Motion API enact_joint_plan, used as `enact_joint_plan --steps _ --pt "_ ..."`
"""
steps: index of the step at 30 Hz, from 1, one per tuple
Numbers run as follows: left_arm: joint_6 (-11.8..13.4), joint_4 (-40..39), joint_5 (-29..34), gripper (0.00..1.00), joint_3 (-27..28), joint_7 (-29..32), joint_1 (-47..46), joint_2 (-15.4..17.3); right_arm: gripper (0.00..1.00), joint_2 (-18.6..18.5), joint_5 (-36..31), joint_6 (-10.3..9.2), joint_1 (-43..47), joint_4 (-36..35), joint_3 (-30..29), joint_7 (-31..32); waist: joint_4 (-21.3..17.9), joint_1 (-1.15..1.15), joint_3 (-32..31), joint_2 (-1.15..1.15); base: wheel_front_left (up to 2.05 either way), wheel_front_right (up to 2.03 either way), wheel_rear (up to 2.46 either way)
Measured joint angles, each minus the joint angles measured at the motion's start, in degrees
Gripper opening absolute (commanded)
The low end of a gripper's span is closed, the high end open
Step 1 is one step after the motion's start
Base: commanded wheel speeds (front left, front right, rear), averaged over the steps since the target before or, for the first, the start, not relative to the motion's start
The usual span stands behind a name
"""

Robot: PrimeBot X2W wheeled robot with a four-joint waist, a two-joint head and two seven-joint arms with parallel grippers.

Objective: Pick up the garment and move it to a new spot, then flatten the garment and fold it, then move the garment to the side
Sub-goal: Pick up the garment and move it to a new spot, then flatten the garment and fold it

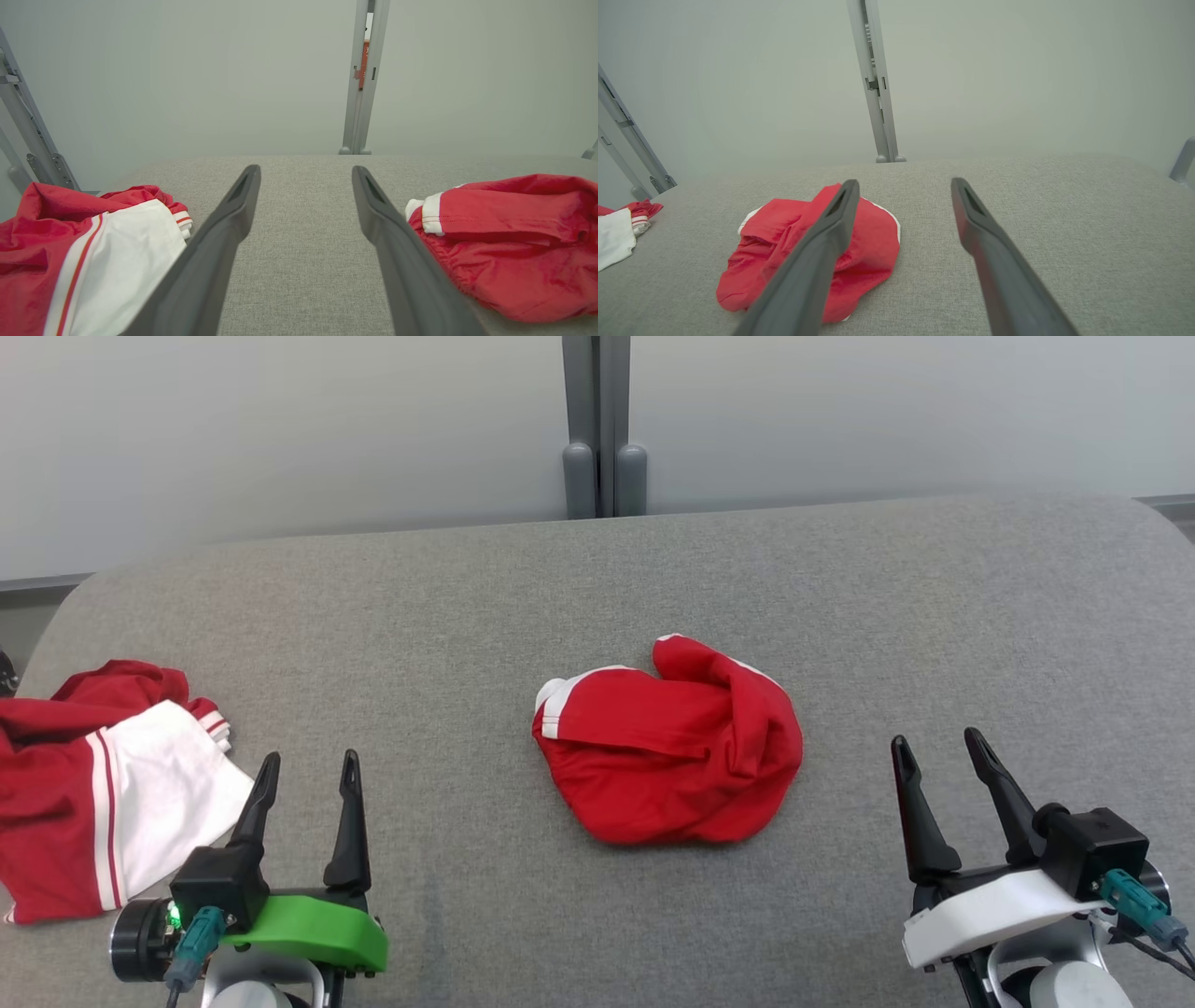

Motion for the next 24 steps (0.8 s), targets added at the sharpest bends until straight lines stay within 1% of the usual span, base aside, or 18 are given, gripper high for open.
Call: enact_joint_plan --steps 9,24 --pt "-0.29 0.45 0.25 1.00 0.09 0.00 0.00 -0.08 1.00 0.14 0.02 0.00 -0.02 -0.41 -0.29 0.22 -0.26 0.00 0.31 0.00 0.00 0.00 0.00" --pt "-0.55 0.91 0.76 1.00 -0.76 0.00 -0.92 -0.48 1.00 0.20 -0.53 0.00 -0.30 -0.47 -1.26 0.98 0.37 0.00 1.23 0.00 0.00 0.00 0.00"
